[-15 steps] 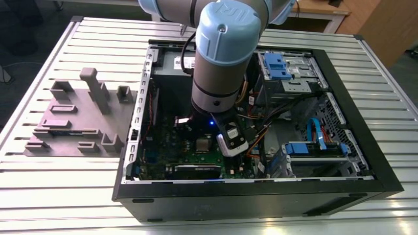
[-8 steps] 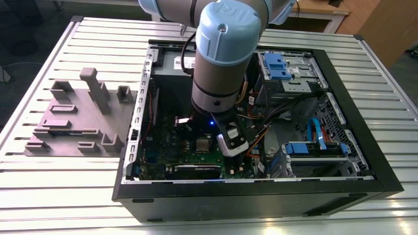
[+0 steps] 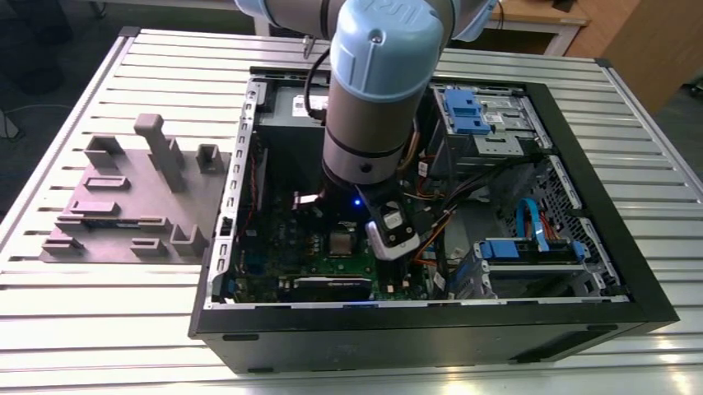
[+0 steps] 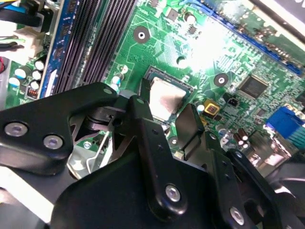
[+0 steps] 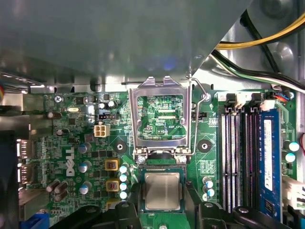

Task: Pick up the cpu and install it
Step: 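Place the cpu into insertion slot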

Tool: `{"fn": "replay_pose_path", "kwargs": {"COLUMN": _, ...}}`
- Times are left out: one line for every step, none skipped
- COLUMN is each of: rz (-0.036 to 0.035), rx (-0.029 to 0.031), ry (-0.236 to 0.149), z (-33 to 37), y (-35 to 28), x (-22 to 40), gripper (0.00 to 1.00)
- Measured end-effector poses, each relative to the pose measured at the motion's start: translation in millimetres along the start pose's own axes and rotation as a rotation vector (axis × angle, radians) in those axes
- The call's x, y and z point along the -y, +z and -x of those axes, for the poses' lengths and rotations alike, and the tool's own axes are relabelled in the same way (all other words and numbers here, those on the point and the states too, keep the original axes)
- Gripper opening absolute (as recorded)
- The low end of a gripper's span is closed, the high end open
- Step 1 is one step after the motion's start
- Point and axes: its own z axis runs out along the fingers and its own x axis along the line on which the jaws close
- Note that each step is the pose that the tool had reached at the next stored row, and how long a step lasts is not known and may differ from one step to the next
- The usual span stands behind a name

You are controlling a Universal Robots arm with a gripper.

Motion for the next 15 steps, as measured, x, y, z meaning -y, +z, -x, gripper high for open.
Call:
{"fn": "replay_pose_path", "kwargs": {"rz": -0.0001, "rx": -0.0007, "ry": 0.0, "z": -0.1, "y": -1.5, "x": 0.0, "gripper": 0.49}}
{"fn": "replay_pose_path", "kwargs": {"rz": 0.0, "rx": -0.0014, "ry": 0.0, "z": -0.1, "y": -3.1, "x": 0.0, "gripper": 0.49}}
{"fn": "replay_pose_path", "kwargs": {"rz": -0.0001, "rx": -0.0022, "ry": 0.0, "z": -0.2, "y": -4.6, "x": 0.0, "gripper": 0.49}}
{"fn": "replay_pose_path", "kwargs": {"rz": -0.0002, "rx": -0.0028, "ry": 0.0, "z": -0.3, "y": -6.1, "x": 0.0, "gripper": 0.47}}
{"fn": "replay_pose_path", "kwargs": {"rz": -0.0001, "rx": -0.0033, "ry": 0.0, "z": -0.3, "y": -7.4, "x": -0.1, "gripper": 0.47}}
{"fn": "replay_pose_path", "kwargs": {"rz": -0.0001, "rx": -0.0039, "ry": 0.0, "z": -0.4, "y": -8.6, "x": -0.1, "gripper": 0.41}}
{"fn": "replay_pose_path", "kwargs": {"rz": -0.0001, "rx": -0.0046, "ry": 0.0, "z": -0.4, "y": -9.5, "x": -0.1, "gripper": 0.35}}
{"fn": "replay_pose_path", "kwargs": {"rz": 0.0, "rx": -0.0056, "ry": 0.0, "z": -0.4, "y": -10.2, "x": -0.1, "gripper": 0.35}}
{"fn": "replay_pose_path", "kwargs": {"rz": 0.0001, "rx": -0.0062, "ry": 0.0, "z": -0.3, "y": -10.4, "x": -0.2, "gripper": 0.29}}
{"fn": "replay_pose_path", "kwargs": {"rz": 0.0001, "rx": -0.0063, "ry": 0.0, "z": -0.4, "y": -10.4, "x": -0.2, "gripper": 0.23}}
{"fn": "replay_pose_path", "kwargs": {"rz": 0.0001, "rx": -0.0064, "ry": 0.0, "z": -0.4, "y": -10.4, "x": -0.2, "gripper": 0.23}}
{"fn": "replay_pose_path", "kwargs": {"rz": -0.0001, "rx": -0.0065, "ry": 0.0, "z": -0.4, "y": -10.4, "x": -0.1, "gripper": 0.17}}
{"fn": "replay_pose_path", "kwargs": {"rz": -0.0002, "rx": -0.0065, "ry": 0.0, "z": -0.4, "y": -10.5, "x": -0.1, "gripper": 0.11}}
{"fn": "replay_pose_path", "kwargs": {"rz": -0.0002, "rx": -0.0065, "ry": 0.0, "z": -0.4, "y": -10.5, "x": -0.1, "gripper": 0.11}}
{"fn": "replay_pose_path", "kwargs": {"rz": -0.0002, "rx": -0.0065, "ry": 0.0, "z": -0.4, "y": -10.5, "x": -0.1, "gripper": 0.11}}
